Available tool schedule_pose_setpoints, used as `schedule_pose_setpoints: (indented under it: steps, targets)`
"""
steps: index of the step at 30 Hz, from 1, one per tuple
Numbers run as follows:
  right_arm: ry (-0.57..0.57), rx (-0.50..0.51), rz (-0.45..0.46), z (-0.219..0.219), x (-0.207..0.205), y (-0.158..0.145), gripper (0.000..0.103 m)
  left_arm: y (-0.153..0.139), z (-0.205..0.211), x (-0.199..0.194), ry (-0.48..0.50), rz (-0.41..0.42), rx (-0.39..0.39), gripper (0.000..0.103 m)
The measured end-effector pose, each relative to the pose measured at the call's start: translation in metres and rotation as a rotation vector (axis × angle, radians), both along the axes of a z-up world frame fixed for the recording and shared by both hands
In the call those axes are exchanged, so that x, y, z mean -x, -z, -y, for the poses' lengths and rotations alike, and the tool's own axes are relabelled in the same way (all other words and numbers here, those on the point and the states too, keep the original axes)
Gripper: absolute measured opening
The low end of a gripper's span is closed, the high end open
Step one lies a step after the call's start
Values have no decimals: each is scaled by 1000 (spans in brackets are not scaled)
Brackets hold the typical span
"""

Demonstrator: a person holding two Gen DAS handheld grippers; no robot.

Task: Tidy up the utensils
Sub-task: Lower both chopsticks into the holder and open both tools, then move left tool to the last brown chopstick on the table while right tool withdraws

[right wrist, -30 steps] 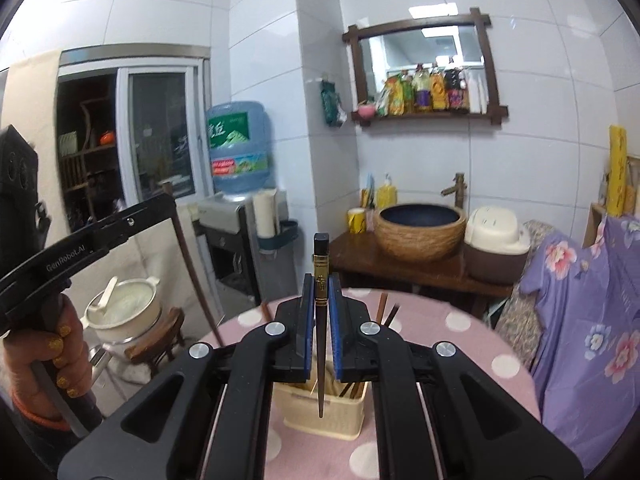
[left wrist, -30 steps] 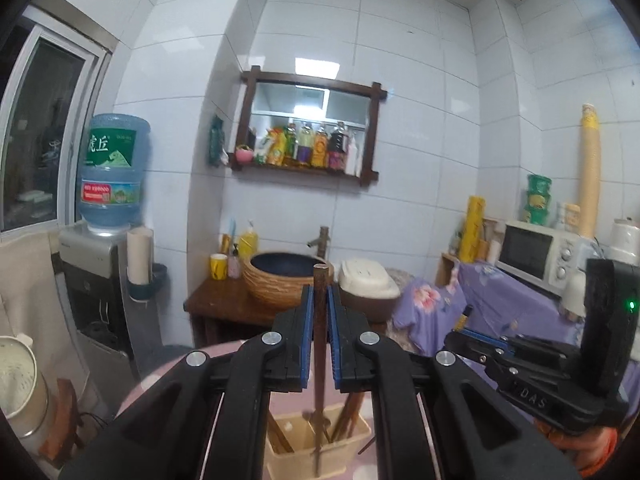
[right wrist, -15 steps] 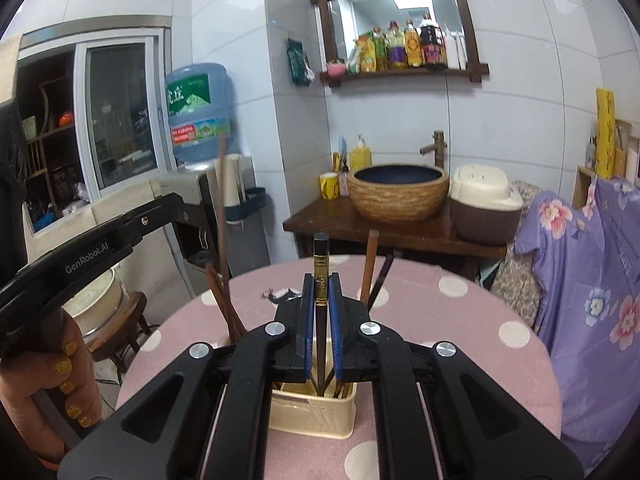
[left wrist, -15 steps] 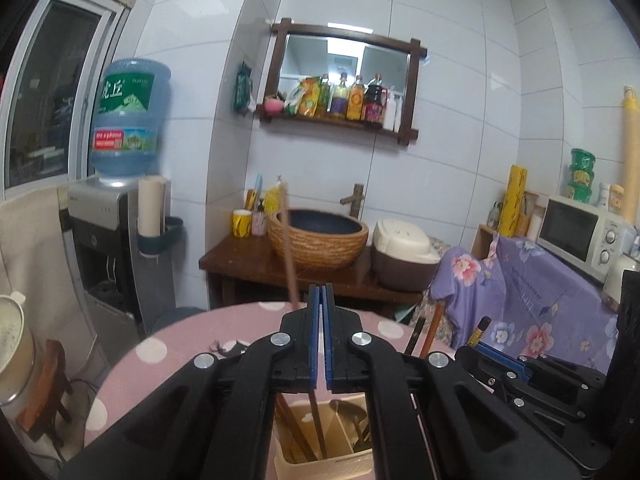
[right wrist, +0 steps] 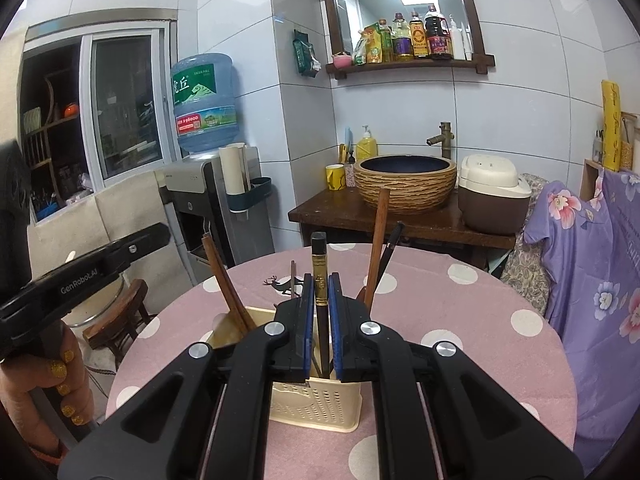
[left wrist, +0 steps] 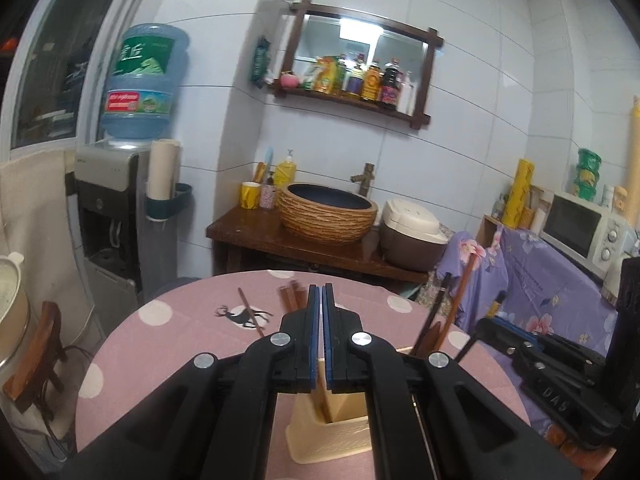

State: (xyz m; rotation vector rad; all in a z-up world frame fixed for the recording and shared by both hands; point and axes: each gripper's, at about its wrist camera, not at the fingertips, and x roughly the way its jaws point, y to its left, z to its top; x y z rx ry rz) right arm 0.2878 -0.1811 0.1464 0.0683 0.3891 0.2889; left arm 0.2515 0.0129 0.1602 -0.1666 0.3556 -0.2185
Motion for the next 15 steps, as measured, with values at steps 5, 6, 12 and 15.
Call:
schedule_pose_setpoints:
  steps: [5,6,12,15]
  targets:
    - [-19,-27,-22,5,1,5,20,18,-24,3,-53,-45,-1,31]
    - [-13,-23,-16,5,2,5,26,23,-29,4,-60,-53,-1,43]
    - [0,-14,27,9,24,10,50,56,-51,1,-98,-141,-12,54]
    - [11,11,56,9,40,12,57,77,-60,-3,-109,-205,-15,59]
